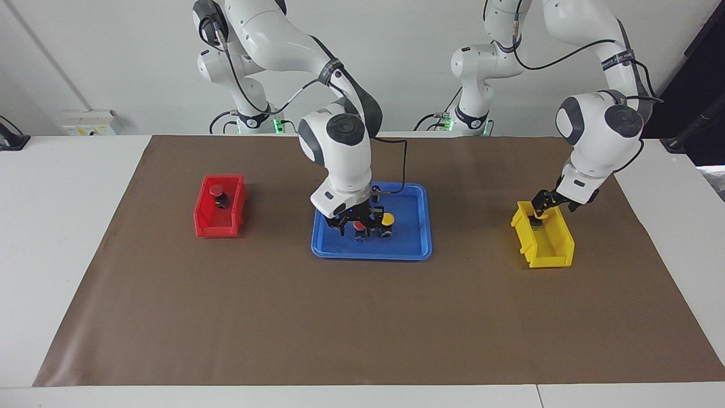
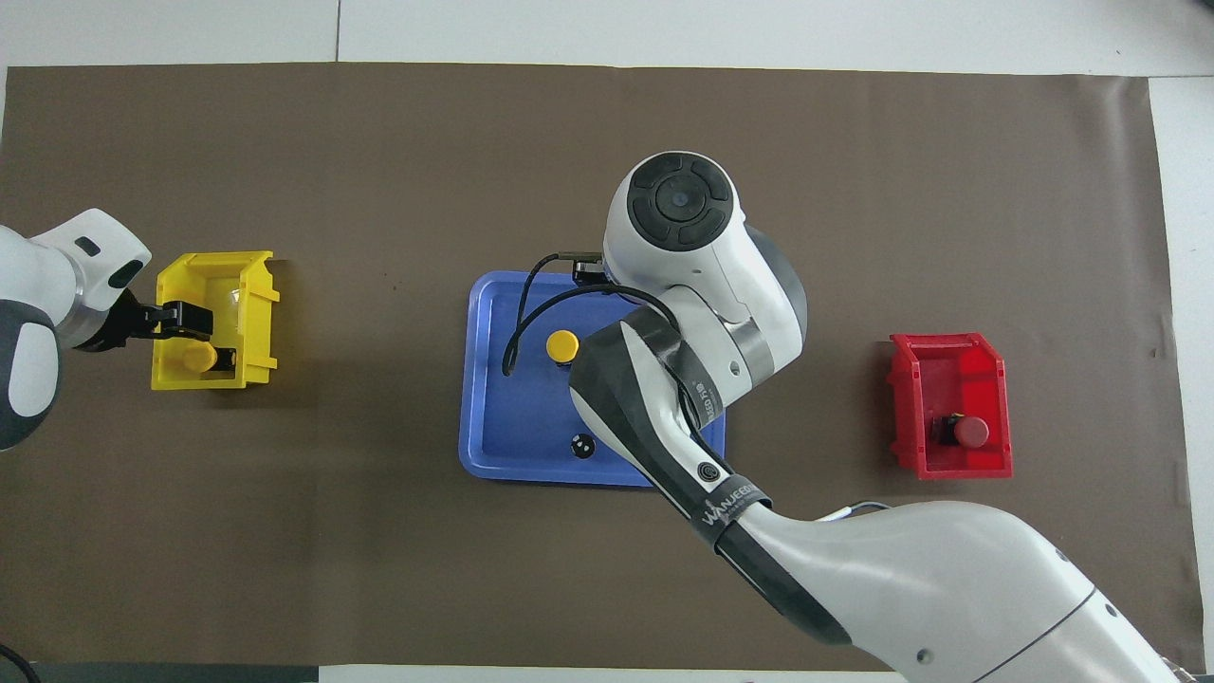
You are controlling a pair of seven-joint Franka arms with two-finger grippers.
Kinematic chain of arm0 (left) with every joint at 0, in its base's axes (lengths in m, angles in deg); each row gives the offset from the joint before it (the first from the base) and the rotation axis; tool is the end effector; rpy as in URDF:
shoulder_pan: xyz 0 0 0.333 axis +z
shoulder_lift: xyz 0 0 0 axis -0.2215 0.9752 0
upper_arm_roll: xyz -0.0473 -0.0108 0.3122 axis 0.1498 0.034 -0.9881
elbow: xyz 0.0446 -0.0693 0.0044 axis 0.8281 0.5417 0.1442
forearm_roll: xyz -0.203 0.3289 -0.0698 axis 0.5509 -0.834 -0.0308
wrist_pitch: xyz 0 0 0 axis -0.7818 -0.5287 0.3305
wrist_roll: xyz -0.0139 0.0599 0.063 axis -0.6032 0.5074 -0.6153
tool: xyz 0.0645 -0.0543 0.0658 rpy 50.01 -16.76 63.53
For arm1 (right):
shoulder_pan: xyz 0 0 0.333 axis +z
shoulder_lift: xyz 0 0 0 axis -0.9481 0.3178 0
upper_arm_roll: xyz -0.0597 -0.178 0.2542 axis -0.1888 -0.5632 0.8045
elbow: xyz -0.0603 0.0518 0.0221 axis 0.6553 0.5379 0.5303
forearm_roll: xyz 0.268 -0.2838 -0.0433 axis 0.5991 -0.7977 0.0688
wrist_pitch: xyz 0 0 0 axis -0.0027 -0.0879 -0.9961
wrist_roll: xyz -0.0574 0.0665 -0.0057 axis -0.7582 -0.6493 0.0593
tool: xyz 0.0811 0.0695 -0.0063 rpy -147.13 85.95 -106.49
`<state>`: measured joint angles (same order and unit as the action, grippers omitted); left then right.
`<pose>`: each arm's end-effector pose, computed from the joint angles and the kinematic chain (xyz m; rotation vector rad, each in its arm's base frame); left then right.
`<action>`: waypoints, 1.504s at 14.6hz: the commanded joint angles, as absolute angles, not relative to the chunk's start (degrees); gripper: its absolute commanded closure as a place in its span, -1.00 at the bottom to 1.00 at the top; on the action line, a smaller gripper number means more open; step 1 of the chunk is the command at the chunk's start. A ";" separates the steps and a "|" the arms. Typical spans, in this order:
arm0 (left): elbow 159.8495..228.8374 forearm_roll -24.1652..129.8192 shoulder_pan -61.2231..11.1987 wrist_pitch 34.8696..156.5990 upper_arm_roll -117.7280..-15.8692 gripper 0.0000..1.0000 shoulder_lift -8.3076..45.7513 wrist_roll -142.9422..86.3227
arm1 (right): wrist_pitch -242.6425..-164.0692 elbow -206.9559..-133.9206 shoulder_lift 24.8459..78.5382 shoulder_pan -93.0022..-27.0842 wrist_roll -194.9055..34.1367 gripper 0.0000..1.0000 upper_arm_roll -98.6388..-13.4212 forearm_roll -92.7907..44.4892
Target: Sort red and yellow buttons by color
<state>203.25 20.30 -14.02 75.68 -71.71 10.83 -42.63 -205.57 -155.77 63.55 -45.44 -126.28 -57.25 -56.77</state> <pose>0.5517 0.0129 0.4154 -3.0284 0.0472 0.0483 0.5941 0.3571 0.3831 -3.0875 0.1508 -0.0676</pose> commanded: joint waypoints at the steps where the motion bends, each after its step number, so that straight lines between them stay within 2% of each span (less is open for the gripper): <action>1: 196.25 18.64 -14.82 68.20 -71.41 -1.00 11.39 -43.84 | -208.79 -159.66 62.02 -45.72 -127.32 -0.36 -57.17 -57.82; 5: 191.77 21.43 -14.82 62.14 -70.88 -1.00 8.05 -45.86 | -210.04 -162.84 60.96 -44.05 -127.32 -0.36 -57.25 -57.82; 8: 183.09 25.57 -15.60 52.31 -70.79 -1.00 7.96 -46.92 | -210.03 -164.15 60.44 -44.05 -126.88 -0.36 -57.17 -57.82; 11: 179.28 25.58 -15.70 46.50 -68.87 -1.00 6.74 -47.97 | -209.86 -164.86 60.17 -43.87 -126.88 -0.36 -57.17 -57.82; 22: 179.19 25.49 -15.52 43.84 -67.63 -1.00 4.97 -48.76 | -210.03 -166.62 59.47 -43.70 -125.82 -0.35 -57.08 -57.11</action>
<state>179.21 24.76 -15.53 44.96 -67.34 5.47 -47.69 -208.86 -164.17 61.46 -43.77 -126.23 -57.13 -56.78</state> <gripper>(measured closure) 0.000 0.322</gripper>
